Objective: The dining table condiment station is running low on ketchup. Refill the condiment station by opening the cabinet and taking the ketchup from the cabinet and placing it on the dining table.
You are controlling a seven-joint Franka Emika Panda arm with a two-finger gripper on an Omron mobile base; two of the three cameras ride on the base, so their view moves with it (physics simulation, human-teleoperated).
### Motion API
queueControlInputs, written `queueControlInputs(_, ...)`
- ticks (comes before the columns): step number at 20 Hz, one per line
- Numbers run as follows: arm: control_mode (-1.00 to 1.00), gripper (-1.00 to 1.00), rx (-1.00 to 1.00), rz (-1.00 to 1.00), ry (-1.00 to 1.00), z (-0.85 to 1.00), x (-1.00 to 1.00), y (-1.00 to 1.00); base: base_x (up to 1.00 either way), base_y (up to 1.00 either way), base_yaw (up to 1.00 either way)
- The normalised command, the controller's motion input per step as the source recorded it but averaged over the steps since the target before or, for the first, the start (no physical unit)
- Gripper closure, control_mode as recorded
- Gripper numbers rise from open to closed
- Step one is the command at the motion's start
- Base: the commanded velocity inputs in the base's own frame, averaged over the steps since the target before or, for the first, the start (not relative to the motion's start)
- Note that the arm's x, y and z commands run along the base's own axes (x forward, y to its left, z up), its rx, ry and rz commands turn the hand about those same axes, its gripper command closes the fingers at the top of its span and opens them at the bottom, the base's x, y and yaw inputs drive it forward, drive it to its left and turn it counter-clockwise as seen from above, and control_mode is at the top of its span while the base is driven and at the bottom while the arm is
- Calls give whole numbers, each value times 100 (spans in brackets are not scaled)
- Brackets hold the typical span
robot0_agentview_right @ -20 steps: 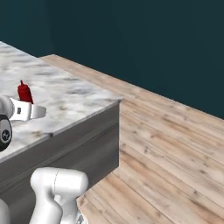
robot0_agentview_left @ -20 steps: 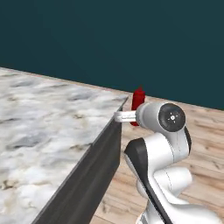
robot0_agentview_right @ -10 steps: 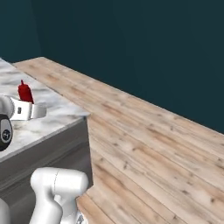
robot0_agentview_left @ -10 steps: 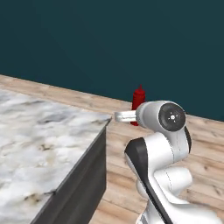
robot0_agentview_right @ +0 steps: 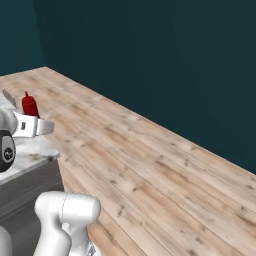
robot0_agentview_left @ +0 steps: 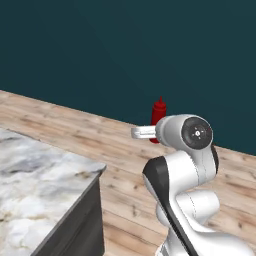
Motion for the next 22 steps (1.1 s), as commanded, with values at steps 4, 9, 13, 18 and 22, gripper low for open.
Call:
queueControlInputs(4, 100, 100, 0, 0, 0, 0, 0, 0, 100, -100, 25)
queueControlInputs(9, 100, 100, 0, 0, 0, 0, 0, 0, 100, -95, 38)
queueControlInputs(13, 100, 100, 0, 0, 0, 0, 0, 0, 100, -74, 52)
queueControlInputs(18, 100, 100, 0, 0, 0, 0, 0, 0, 100, -57, 59)
queueControlInputs(22, 100, 100, 0, 0, 0, 0, 0, 0, 100, -44, 65)
